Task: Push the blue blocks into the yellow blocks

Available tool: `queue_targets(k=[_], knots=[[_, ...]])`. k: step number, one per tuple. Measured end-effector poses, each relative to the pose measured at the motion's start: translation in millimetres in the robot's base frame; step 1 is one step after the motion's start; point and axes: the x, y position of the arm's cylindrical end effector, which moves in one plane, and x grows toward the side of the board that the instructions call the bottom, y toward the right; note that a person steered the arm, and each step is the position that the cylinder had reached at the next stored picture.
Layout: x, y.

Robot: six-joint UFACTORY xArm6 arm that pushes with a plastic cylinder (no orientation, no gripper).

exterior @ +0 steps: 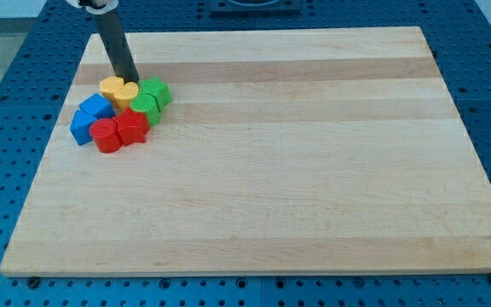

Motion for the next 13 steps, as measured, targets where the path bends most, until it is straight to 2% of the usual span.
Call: queue_targets(k=[3,5,6,9,10,11,13], knots=[[-16.7,-7.4],[-14.8,-76.2],[10.9,-93.3],[132.4,-93.7],[149.0,-82.1],[142.3,-62.5],[97.6,-43.4]])
